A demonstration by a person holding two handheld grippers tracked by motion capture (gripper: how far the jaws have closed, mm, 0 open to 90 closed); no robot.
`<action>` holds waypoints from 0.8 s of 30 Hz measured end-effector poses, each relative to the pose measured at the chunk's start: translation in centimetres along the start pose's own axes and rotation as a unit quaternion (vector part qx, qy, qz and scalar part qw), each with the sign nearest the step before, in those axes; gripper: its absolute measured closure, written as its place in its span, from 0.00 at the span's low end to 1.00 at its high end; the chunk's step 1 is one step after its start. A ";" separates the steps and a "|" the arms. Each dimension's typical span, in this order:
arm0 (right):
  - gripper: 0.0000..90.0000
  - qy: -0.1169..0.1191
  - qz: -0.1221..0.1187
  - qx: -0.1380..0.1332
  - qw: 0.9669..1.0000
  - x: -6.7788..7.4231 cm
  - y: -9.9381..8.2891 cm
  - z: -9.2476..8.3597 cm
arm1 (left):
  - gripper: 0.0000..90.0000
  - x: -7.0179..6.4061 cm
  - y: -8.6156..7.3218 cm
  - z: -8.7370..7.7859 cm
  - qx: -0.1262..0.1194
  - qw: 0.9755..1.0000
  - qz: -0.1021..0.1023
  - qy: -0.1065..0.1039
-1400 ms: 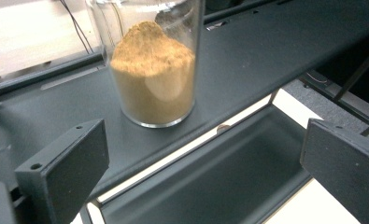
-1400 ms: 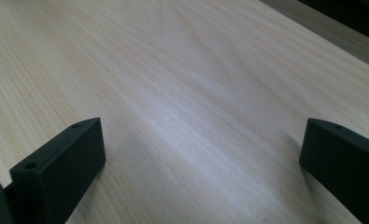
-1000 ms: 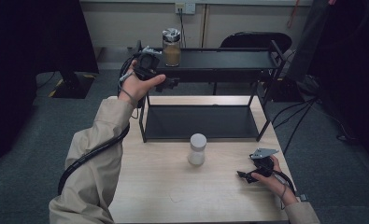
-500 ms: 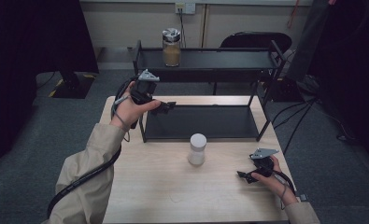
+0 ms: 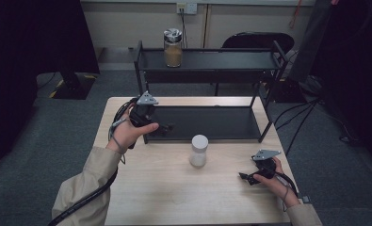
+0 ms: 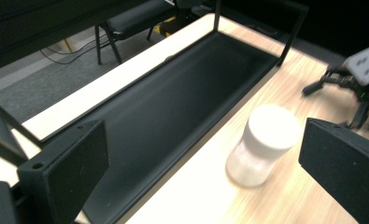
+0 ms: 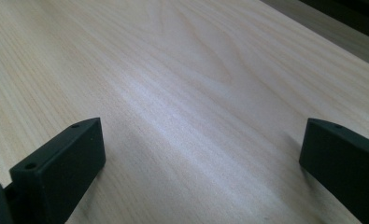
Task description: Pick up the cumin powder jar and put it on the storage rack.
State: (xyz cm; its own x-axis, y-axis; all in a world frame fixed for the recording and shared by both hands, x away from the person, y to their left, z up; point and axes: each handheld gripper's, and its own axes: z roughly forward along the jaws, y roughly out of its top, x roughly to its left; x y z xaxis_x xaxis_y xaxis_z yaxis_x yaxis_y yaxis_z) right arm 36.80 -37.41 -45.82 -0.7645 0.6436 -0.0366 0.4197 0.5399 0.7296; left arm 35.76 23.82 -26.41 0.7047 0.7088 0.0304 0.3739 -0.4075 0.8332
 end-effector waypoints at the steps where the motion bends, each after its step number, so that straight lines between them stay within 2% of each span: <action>1: 0.00 0.000 0.000 0.000 1.000 0.0 0.0 0.0 | 0.01 0.0 -0.4 0.0 0.001 1.000 0.000 -0.003; 7: 0.00 0.000 0.001 0.000 1.000 0.0 0.0 0.0 | 0.01 -0.8 -2.9 0.3 0.010 1.000 0.003 -0.004; 10: 0.00 -0.001 0.001 0.000 1.000 0.1 0.0 0.0 | 0.01 -1.0 -4.0 0.4 0.012 1.000 -0.001 -0.012; 13: 0.00 -0.001 0.001 0.000 1.000 0.1 0.0 0.0 | 0.02 -1.2 -4.7 0.4 0.016 1.000 0.000 -0.009; 24: 0.00 -0.001 0.001 0.000 1.000 0.1 0.0 0.0 | 0.01 -1.2 -8.0 0.9 0.016 1.000 -0.021 -0.012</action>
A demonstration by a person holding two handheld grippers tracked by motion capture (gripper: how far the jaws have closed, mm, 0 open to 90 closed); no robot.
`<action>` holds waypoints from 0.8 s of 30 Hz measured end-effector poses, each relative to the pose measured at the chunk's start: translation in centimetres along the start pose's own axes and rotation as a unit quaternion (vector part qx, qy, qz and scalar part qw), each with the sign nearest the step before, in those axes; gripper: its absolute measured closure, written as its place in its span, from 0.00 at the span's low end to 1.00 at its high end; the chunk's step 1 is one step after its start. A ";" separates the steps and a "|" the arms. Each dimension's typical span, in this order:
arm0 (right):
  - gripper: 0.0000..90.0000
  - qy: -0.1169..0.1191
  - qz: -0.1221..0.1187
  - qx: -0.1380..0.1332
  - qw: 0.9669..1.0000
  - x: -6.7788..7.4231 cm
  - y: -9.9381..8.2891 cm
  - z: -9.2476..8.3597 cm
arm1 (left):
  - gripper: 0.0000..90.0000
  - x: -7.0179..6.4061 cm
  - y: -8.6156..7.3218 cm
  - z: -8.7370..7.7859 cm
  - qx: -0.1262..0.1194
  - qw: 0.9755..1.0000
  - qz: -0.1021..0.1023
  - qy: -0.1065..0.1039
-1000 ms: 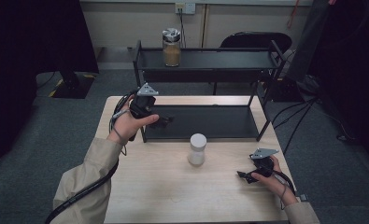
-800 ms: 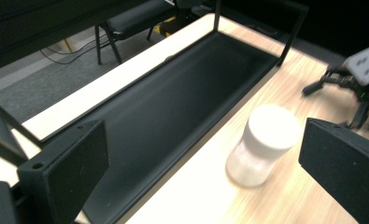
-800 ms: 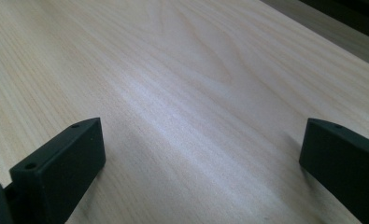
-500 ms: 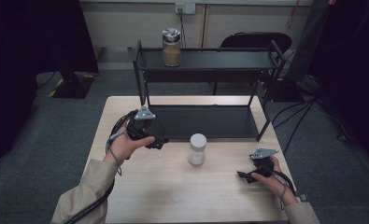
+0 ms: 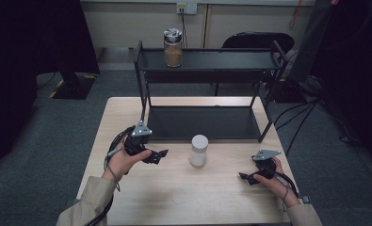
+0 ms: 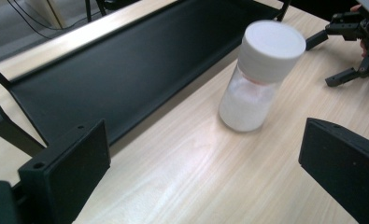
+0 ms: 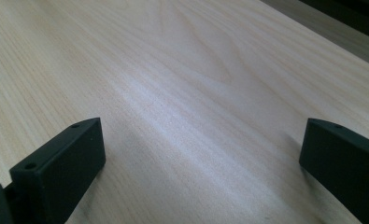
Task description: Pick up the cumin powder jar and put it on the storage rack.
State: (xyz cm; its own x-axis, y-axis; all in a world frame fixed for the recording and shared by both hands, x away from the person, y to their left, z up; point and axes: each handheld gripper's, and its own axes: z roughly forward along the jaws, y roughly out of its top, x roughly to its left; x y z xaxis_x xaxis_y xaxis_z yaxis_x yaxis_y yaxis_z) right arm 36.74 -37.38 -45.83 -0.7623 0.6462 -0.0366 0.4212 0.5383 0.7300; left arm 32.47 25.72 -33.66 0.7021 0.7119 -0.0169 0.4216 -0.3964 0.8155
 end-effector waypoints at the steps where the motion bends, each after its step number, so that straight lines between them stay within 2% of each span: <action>1: 0.00 0.000 0.000 0.000 1.000 0.0 0.0 0.0 | 0.01 0.0 -0.4 0.1 -0.001 1.000 -0.001 -0.002; 12: 0.00 0.000 0.000 0.000 1.000 0.0 0.0 0.0 | 0.01 -0.6 -3.0 0.9 0.011 1.000 0.001 0.004; 24: 0.00 0.000 0.000 0.000 1.000 0.0 0.0 0.0 | 0.01 -0.8 -5.9 1.7 0.023 1.000 -0.007 0.006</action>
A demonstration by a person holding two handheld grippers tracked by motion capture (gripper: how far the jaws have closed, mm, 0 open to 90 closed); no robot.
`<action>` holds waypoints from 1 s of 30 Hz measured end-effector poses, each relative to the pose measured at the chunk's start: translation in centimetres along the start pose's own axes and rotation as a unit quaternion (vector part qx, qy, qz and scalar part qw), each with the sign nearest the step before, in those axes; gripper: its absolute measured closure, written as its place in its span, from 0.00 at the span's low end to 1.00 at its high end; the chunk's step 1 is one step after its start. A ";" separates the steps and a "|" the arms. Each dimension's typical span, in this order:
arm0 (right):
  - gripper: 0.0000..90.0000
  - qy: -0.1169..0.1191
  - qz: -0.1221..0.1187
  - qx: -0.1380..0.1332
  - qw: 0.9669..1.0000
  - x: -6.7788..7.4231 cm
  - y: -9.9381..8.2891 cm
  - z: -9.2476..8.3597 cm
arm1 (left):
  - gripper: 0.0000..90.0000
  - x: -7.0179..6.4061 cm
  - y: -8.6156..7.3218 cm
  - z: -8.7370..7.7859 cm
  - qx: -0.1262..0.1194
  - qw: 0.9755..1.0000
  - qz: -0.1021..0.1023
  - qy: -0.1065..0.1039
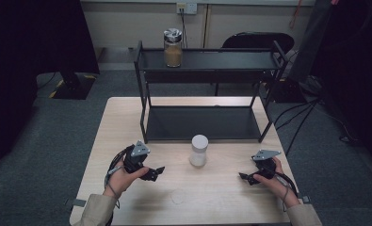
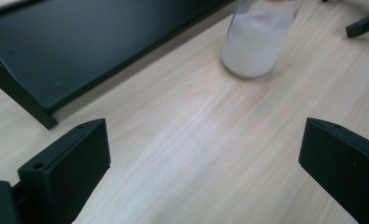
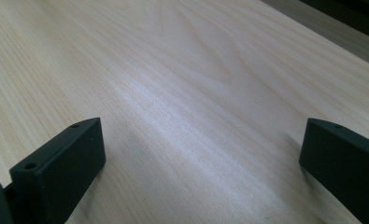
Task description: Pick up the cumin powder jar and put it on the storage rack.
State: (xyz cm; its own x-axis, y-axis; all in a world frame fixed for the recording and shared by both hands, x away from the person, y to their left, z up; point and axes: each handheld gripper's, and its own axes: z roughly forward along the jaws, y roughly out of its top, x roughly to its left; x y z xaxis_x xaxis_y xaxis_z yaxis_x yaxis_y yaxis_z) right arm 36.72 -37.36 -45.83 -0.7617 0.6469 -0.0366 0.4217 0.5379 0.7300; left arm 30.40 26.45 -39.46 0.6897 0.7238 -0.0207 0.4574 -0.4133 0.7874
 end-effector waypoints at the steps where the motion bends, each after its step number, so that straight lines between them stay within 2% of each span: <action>1: 0.00 0.000 0.000 0.000 1.000 0.0 0.0 0.0 | 0.01 0.0 -0.4 0.1 0.001 1.000 -0.001 0.001; 4: 0.00 0.000 0.000 0.000 1.000 0.0 0.0 0.0 | 0.02 0.0 -1.6 0.5 0.005 1.000 -0.006 0.002; 9: 0.00 0.000 0.000 0.000 1.000 0.0 0.0 0.0 | 0.02 0.0 -2.6 0.8 0.010 1.000 -0.004 0.000; 14: 0.00 0.000 0.000 0.000 1.000 0.0 0.0 0.0 | 0.02 -0.2 -3.1 1.0 0.013 1.000 -0.003 0.003; 22: 0.00 0.000 0.000 0.000 1.000 0.0 0.0 0.0 | 0.02 -0.4 -3.6 1.7 0.043 0.999 0.015 0.011; 27: 0.00 0.000 0.000 0.000 1.000 0.0 0.0 0.0 | 0.02 -0.5 -4.0 1.9 0.051 0.998 0.027 0.016; 30: 0.00 0.000 0.000 0.000 1.000 0.0 0.0 0.0 | 0.03 -0.8 -4.4 2.1 0.051 0.998 0.026 0.023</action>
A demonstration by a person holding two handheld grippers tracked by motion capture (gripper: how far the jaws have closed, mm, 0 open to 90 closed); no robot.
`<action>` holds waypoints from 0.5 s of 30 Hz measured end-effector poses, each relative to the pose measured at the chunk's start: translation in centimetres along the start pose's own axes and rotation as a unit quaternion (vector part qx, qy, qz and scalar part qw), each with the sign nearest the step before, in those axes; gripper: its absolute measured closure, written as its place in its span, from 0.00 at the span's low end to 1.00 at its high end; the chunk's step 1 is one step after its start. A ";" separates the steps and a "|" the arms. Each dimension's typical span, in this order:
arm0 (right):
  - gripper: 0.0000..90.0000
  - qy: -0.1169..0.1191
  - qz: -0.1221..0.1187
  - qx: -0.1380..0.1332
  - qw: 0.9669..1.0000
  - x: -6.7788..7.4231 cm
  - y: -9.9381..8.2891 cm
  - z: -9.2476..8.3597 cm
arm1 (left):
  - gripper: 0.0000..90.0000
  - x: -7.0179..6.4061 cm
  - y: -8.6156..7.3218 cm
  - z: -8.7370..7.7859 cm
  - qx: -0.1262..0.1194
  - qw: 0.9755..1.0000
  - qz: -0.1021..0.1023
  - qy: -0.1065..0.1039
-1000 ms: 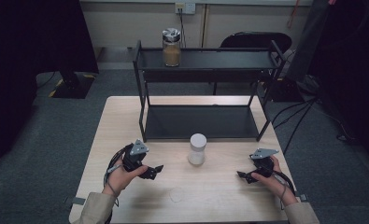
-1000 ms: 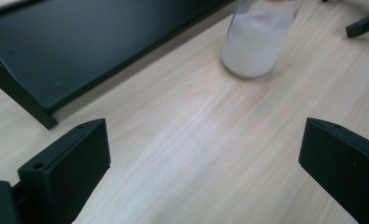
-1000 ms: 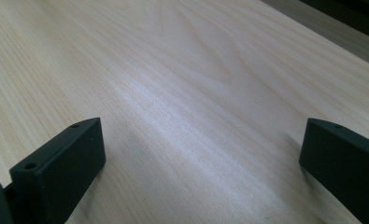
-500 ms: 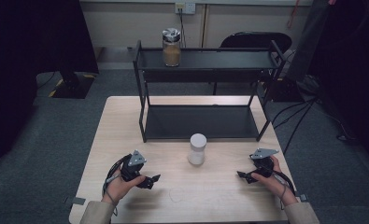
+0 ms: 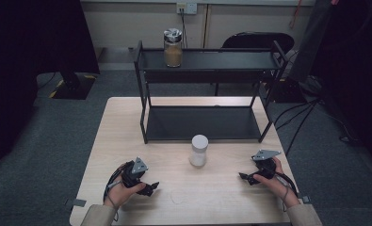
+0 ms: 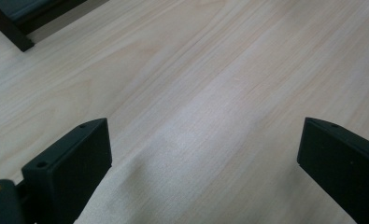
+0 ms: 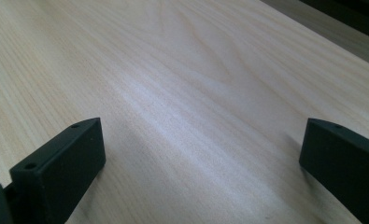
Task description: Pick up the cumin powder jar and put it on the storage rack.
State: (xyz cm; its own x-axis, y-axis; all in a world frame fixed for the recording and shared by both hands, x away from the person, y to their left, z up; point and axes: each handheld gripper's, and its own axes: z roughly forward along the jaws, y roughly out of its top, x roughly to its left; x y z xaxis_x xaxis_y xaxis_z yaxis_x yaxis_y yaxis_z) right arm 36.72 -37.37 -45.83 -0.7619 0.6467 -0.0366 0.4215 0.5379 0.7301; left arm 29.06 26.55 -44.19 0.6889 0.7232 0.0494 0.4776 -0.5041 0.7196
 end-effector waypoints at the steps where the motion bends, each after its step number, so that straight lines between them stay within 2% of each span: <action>1: 0.00 0.000 0.000 0.000 1.000 0.0 0.0 0.0 | 0.03 -0.1 -0.1 0.1 0.000 1.000 -0.001 0.002; 6: 0.00 0.000 0.000 0.000 1.000 0.0 0.0 0.0 | 0.03 0.0 -0.4 0.5 0.007 1.000 -0.002 -0.004; 11: 0.00 0.000 0.000 0.000 1.000 0.0 0.0 0.0 | 0.03 -0.2 -0.5 0.6 0.009 1.000 0.004 0.005; 13: 0.00 0.000 0.000 0.000 1.000 0.0 0.0 0.0 | 0.03 -0.3 -0.7 0.7 0.009 1.000 0.002 0.004; 15: 0.00 0.000 0.000 0.000 1.000 0.0 0.0 0.0 | 0.03 -0.4 -0.7 0.9 0.015 1.000 0.009 0.003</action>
State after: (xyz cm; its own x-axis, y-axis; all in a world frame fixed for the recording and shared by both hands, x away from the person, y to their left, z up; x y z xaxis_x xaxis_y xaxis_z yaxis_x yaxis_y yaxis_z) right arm 36.73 -37.37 -45.82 -0.7618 0.6468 -0.0362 0.4219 0.5378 0.7299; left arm 28.98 26.20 -45.28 0.6937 0.7172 0.0662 0.4817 -0.5304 0.6976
